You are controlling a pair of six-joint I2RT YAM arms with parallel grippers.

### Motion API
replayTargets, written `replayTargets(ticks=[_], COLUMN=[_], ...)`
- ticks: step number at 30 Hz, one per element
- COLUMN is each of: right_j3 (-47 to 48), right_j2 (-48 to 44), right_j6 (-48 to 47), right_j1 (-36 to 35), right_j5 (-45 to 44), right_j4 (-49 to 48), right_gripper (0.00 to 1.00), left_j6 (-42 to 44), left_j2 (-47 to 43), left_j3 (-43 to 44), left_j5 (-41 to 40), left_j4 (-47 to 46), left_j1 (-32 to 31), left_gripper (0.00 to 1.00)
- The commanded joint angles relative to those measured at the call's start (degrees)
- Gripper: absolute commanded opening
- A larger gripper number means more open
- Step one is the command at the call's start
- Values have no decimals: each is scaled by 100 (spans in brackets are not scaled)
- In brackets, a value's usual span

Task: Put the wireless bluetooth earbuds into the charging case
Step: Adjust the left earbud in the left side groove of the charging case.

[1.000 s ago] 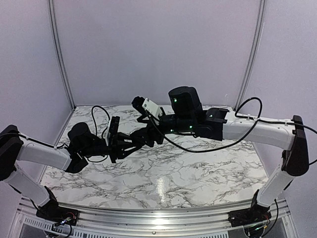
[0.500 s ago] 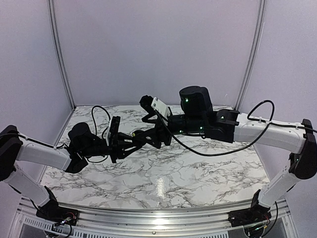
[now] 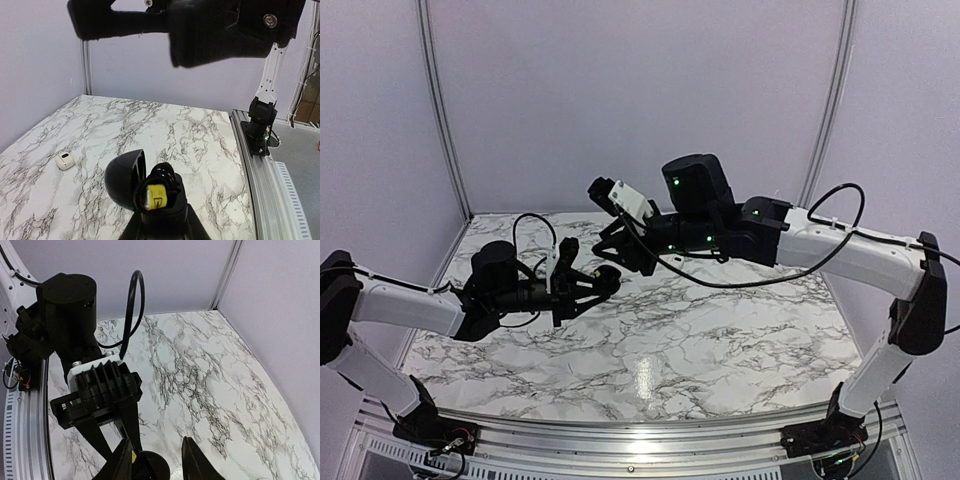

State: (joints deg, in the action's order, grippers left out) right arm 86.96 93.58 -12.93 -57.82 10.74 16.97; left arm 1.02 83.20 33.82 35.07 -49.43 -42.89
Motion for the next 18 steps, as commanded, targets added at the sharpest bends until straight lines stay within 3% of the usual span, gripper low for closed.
replayTargets(ticks=[1,9,18], right_j3=[492,744,752], right_j2=[222,489,678], right_j6=[-106,-164,-64], right_j1=[43,43,47], right_j5=[-278,16,304], right_j4=[816,1377,1372], right_gripper=[32,24,20], left_j6=[641,935,949], left_j2=[-195,-147,-122], left_j3=[203,325,370], left_j5=[-62,-134,-105], left_j4=[855,1323,1326], left_j1=[-8,-8,-26], left_gripper=[0,0,0])
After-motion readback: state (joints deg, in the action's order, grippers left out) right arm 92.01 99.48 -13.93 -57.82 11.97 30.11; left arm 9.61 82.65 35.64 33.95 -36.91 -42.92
